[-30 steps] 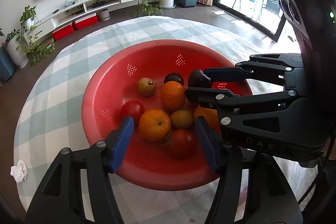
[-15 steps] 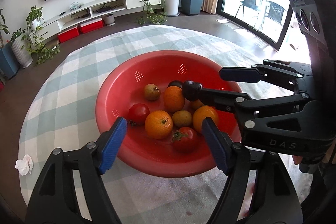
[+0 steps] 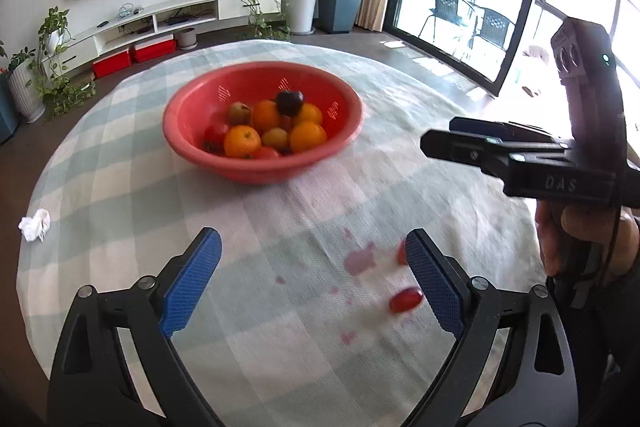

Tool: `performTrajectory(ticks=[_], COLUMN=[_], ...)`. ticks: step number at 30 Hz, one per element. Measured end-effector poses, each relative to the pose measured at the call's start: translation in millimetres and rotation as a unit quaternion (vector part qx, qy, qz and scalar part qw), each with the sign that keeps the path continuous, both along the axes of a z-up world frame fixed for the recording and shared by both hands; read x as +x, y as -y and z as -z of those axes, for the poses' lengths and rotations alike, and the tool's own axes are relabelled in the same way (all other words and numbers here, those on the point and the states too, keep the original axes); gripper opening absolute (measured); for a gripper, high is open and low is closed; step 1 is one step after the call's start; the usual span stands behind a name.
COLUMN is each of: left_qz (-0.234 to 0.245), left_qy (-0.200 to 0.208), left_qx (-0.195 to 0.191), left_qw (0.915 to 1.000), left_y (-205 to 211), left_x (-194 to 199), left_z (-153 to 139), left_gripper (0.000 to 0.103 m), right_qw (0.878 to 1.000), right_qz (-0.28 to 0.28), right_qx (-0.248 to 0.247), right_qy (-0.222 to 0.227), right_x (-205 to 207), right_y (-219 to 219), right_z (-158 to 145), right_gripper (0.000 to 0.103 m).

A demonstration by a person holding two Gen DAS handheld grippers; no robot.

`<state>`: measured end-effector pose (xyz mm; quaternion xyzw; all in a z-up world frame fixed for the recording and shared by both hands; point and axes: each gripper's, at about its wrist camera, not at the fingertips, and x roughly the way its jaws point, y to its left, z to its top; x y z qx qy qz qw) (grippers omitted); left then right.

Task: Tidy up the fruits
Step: 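Withdraw both open tools from the bowl toward the cherry tomatoes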

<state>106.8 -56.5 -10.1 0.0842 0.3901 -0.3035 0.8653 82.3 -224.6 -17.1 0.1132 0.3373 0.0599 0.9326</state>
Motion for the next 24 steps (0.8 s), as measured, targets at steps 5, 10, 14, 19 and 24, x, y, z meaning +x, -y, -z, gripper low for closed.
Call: performTrajectory(ticks=[5, 10, 14, 19, 24], left_qz=[0.062, 0.099, 0.147, 0.218, 0.239], left_qy=[-0.017, -0.009, -0.003, -0.013, -0.027], left_qx=[0.031, 0.051, 0.075, 0.13, 0.138], left_qw=[0.9975, 0.9937, 0.9863, 0.9672, 0.9606], left_y=[23.1, 33.7, 40.7, 58.9, 64.8], left_x=[-36.7, -49.8, -43.5, -38.3, -26.6], left_z=[20.8, 22.7, 22.6, 33.1, 37.6], left_gripper=[0.094, 0.094, 0.09, 0.056, 0.048], right_qw=[1.0, 1.0, 1.0, 1.0, 0.999], right_qz=[0.011, 0.003, 0.008, 0.015, 0.017], right_qx=[0.008, -0.009, 0.002, 0.017, 0.029], right_qy=[-0.023, -0.01, -0.003, 0.0, 0.003], right_x=[-2.4, -8.4, -12.4, -13.2, -13.5], right_y=[-0.7, -7.6, -2.9, 4.6, 7.9], right_z=[14.9, 14.9, 13.3, 12.3, 11.6], right_gripper=[0.082, 0.082, 0.082, 0.082, 0.082])
